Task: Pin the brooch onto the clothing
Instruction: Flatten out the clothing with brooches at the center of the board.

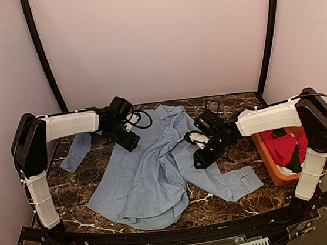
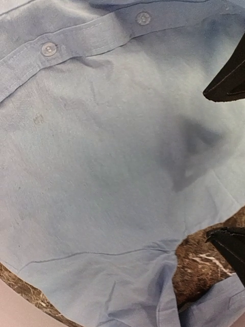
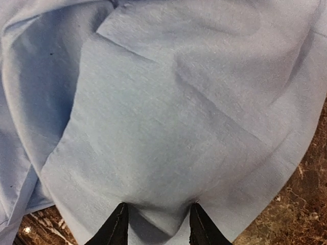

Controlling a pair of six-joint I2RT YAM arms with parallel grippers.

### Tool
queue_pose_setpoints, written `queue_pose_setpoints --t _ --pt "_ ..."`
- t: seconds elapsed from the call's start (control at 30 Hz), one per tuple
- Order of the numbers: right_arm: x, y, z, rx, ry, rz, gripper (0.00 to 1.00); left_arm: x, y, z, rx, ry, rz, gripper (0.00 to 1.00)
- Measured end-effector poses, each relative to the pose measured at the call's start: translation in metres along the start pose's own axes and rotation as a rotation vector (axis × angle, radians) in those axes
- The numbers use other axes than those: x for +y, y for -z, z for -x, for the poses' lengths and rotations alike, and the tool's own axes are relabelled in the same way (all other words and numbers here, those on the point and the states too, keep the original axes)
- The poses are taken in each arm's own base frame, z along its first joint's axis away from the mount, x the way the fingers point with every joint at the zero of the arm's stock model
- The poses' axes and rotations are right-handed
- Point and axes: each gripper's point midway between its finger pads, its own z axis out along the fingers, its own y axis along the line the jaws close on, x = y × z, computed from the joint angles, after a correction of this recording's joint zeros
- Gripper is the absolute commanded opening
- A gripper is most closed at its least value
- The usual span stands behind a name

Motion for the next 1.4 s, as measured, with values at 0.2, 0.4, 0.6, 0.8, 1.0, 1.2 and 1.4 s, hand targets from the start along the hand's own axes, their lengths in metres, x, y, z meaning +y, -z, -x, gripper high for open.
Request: queue_pose_setpoints --t 0.2,0.4,0.6,0.8,1.0,1.2,1.4 --pt "-0.008 -0.029 -0.009 0.045 -0.005 -0.015 0.39 -0.012 -0.053 -0.008 0.074 -0.033 -0.009 0.73" --pt "-0.029 -0.027 -0.013 0.011 -0.043 -0.036 0.39 -0.002 -0.060 -0.004 0.082 -0.035 0.036 0.64" --pt "-0.077 -0.004 -0.042 0.027 -0.138 -0.131 0.39 0.023 -0.063 -0.013 0.110 -0.017 0.110 0.63" --pt "-0.109 0.018 -0.072 0.101 -0.223 -0.223 0.39 0.083 -0.065 -0.033 0.169 0.038 0.235 0.64" --pt "-0.119 0.036 -0.072 0.081 -0.259 -0.245 0.39 0.131 -0.064 -0.052 0.220 0.109 0.279 0.81" --pt "-0.094 0.072 -0.033 -0.079 -0.158 -0.222 0.44 0.111 -0.043 -0.058 0.217 0.117 0.202 0.96" --pt "-0.033 0.108 0.043 -0.320 0.068 -0.149 0.50 0.076 0.055 -0.004 -0.030 0.093 0.142 0.99"
